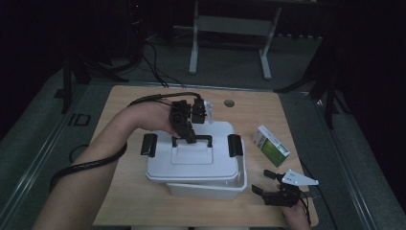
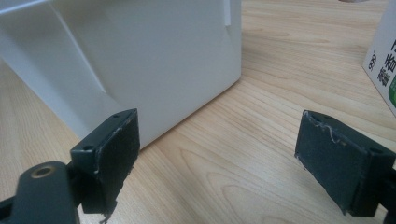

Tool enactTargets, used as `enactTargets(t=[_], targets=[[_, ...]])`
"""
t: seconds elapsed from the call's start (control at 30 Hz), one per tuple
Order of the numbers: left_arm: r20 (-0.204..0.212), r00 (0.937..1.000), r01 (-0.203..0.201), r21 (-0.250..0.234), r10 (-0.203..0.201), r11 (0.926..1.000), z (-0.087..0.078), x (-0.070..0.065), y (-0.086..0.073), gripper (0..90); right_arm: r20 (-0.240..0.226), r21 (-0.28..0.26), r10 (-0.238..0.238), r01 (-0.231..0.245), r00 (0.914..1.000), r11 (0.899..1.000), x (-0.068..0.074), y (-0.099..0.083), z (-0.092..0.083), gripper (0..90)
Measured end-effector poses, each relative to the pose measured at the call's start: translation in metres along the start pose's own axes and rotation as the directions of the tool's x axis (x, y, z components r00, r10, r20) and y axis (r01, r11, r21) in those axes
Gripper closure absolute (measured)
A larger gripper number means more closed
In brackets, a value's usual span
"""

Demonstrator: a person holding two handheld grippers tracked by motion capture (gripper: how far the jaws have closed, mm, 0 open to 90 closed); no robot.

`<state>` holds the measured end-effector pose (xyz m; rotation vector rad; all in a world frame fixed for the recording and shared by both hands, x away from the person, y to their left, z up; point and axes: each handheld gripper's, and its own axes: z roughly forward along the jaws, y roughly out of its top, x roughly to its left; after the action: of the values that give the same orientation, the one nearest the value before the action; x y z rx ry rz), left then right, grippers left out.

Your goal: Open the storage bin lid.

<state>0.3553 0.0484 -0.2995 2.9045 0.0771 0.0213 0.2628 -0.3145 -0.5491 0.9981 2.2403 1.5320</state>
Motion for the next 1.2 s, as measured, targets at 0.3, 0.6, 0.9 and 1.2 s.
enactTargets(t=[0.3,0.6,0.9,1.2], targets=[[-0.030,0.9976,0.062,-0.017,-0.063,0.9979,-0.006,0.001,-0.037,84.0,0.001,0.002,0.004,-0.004,1.0000,1.000,0.000,0.000,0.000,13.5],[-0.036,0.9915,0.124,-0.026,-0.125,0.9919,-0.013,0.000,-0.073,84.0,0.005,0.005,0.000,0.000,1.0000,1.000,0.000,0.000,0.001,13.5],[-0.062,0.9798,0.188,-0.038,-0.190,0.9814,-0.024,-0.003,-0.105,84.0,0.006,0.008,0.000,0.000,1.0000,1.000,0.001,0.000,0.001,13.5],[-0.076,0.9598,0.266,-0.060,-0.270,0.9621,-0.032,-0.010,-0.148,84.0,0.006,0.008,0.002,-0.002,1.0000,1.000,0.001,0.000,0.001,13.5]])
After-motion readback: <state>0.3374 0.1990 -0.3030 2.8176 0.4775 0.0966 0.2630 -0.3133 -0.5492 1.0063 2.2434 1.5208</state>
